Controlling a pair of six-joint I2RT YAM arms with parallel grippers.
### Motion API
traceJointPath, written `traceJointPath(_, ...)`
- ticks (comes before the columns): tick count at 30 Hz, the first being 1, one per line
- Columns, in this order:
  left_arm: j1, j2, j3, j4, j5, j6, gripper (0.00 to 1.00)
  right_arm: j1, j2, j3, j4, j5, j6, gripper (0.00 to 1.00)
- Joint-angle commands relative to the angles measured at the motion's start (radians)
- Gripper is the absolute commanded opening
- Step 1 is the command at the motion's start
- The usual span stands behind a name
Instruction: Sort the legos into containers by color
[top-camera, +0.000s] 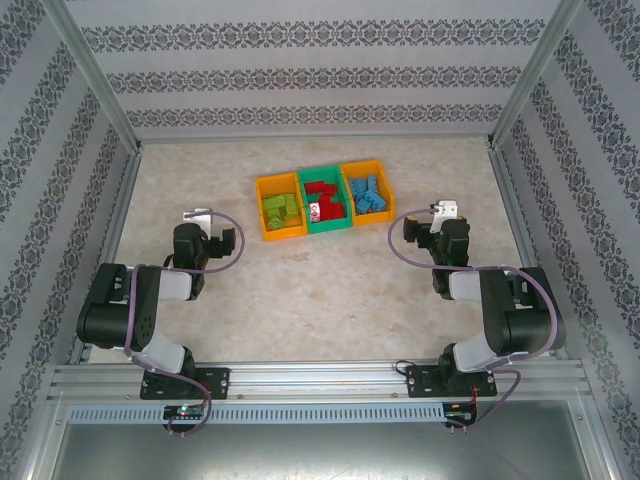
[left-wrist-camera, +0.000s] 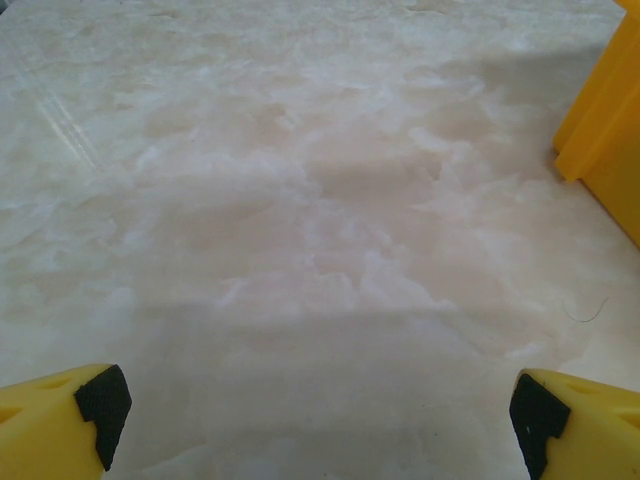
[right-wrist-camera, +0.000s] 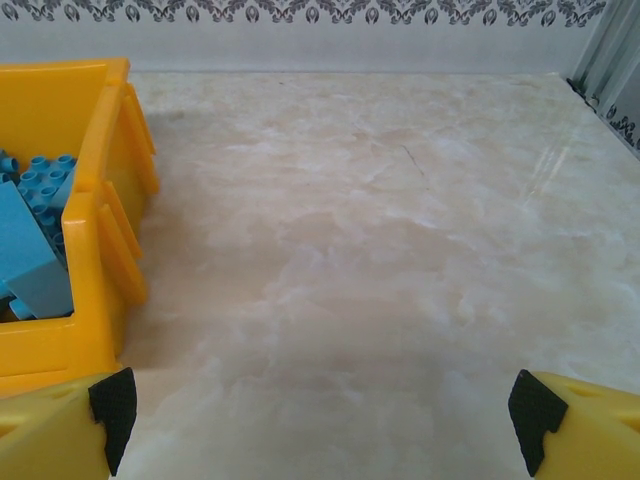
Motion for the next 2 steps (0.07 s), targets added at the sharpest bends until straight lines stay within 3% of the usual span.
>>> traceJointPath(1,0.014,0.003,0.013,0.057,0.013,-0.006,0.99,0.01,-0.003,-0.005,0.042,0.008,-0.013,0.98)
traceJointPath(2,0.014,0.004,0.013,0.057,0.013,-0.006,0.99,0.01,-0.003,-0.004,0.039,0.007,-0.012,0.98)
